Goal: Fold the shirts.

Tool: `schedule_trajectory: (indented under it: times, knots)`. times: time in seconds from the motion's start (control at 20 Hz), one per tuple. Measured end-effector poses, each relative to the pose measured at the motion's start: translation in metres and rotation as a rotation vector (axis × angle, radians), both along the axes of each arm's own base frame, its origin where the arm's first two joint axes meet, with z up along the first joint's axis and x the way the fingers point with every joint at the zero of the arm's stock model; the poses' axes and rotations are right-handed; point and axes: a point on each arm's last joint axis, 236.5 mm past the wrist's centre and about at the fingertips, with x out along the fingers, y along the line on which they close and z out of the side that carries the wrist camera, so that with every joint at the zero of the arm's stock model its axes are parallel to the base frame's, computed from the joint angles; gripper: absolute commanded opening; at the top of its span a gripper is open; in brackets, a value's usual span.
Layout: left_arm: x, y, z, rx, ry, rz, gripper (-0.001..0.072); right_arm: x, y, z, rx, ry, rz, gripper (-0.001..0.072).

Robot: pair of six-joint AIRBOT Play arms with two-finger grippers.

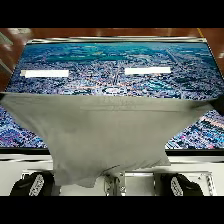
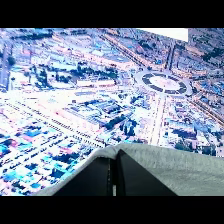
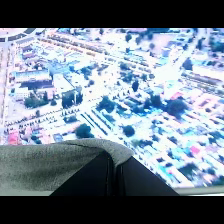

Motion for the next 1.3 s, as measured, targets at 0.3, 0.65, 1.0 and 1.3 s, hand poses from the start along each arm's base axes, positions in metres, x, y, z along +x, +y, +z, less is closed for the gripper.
schedule_trajectory:
  times: [0.3, 0.65, 1.0, 1.3]
  knots:
    - [0.132, -0.010, -0.097, -0.102, 0.039, -0.072, 0.0036, 0.151, 0.015, -0.102, 0.125, -0.060, 0.038, 0.0067]
    - [0.237, -0.028, -0.181, -0.081, 0.029, -0.041, 0.0037, 0.254, 0.029, -0.172, 0.101, -0.232, -0.033, 0.0067]
    - [0.268, -0.033, -0.242, -0.047, 0.057, -0.009, 0.0037, 0.274, 0.023, -0.223, 0.131, -0.208, -0.119, 0.0066]
    - [0.254, -0.042, -0.277, -0.071, 0.176, -0.056, 0.0036, 0.254, 0.032, -0.258, 0.179, -0.059, -0.116, 0.0067]
